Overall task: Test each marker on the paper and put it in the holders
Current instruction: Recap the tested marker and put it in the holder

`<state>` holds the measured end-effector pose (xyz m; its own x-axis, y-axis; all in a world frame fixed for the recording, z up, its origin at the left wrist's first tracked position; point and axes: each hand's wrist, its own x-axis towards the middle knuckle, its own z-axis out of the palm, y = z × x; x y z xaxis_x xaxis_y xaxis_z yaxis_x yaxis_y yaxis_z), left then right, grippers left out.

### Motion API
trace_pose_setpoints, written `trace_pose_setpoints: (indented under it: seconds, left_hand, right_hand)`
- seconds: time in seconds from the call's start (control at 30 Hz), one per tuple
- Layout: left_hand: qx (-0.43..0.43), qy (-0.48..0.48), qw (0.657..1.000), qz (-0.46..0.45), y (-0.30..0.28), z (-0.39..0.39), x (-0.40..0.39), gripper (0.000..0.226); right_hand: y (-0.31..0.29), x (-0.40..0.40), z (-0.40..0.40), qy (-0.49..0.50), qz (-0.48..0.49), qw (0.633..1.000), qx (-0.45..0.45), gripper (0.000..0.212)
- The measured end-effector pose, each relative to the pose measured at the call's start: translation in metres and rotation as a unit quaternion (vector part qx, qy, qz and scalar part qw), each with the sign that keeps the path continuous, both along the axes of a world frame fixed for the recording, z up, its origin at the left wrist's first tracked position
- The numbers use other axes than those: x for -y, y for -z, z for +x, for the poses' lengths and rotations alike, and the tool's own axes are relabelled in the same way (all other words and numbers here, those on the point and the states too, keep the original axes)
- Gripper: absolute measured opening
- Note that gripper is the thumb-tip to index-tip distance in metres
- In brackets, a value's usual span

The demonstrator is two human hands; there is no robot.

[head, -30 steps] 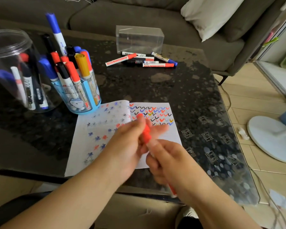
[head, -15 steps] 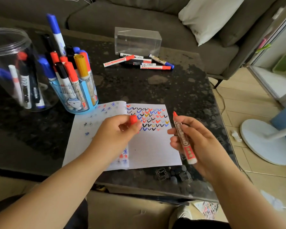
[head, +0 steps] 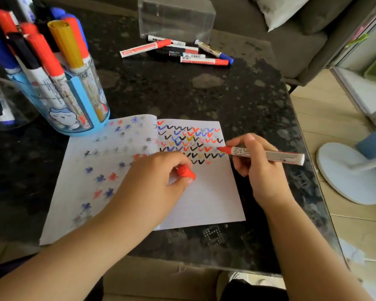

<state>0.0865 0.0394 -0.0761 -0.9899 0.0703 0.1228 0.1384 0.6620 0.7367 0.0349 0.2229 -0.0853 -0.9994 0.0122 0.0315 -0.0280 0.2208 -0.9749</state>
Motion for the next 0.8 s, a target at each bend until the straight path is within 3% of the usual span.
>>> trace_pose_setpoints:
  seconds: [0.1,0.33,0.8]
  left_hand:
    - [-0.015,0.017,1.000,-0.020,0.007,-0.002,0.000,0.013]
    - [-0.040,0.054,0.996,-0.066,0.017,0.000,-0.001,0.017]
    - [-0.051,0.058,0.993,-0.091,0.020,0.000,-0.001,0.016]
  right_hand:
    - [0.006,-0.002,0.001,0.020,0.051,0.998,-0.028,0.027]
    - [0.012,-0.005,0.002,0.054,0.043,0.995,-0.067,0.031]
    - [0.010,-0.001,-0.001,0.037,0.102,0.993,-0.055,0.036]
